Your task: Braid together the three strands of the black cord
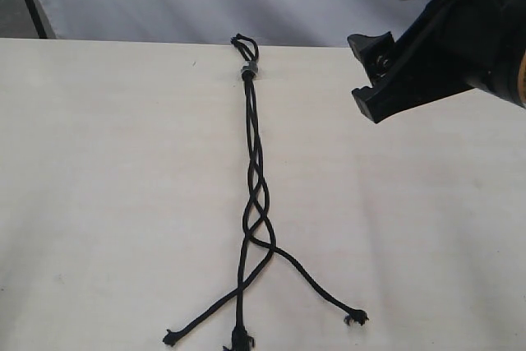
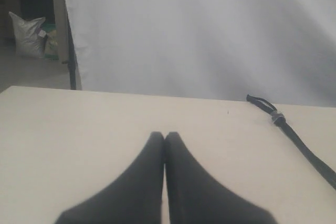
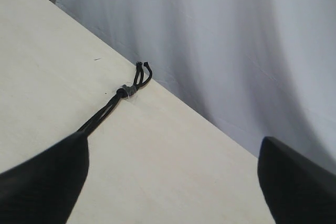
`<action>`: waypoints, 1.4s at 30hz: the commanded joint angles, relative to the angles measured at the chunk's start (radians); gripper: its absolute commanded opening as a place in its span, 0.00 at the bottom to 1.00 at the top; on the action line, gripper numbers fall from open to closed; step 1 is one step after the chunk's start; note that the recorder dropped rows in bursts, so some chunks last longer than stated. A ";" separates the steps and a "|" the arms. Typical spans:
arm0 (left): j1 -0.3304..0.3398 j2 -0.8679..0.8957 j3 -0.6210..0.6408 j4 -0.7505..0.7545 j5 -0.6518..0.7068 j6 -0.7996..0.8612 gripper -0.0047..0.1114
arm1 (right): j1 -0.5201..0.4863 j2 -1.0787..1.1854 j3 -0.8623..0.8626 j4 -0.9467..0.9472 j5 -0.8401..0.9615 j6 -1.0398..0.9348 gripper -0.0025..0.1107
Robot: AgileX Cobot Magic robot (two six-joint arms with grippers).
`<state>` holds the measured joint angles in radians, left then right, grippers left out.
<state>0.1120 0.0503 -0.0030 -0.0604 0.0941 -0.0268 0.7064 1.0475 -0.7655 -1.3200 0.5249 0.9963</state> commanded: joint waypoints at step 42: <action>0.003 -0.005 0.003 0.000 -0.001 0.005 0.05 | -0.088 -0.348 0.765 1.355 -1.090 -0.912 0.74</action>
<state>0.1143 0.0503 -0.0030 -0.0604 0.0941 -0.0248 0.6811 0.7967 -0.0236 0.0316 -0.4934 0.1220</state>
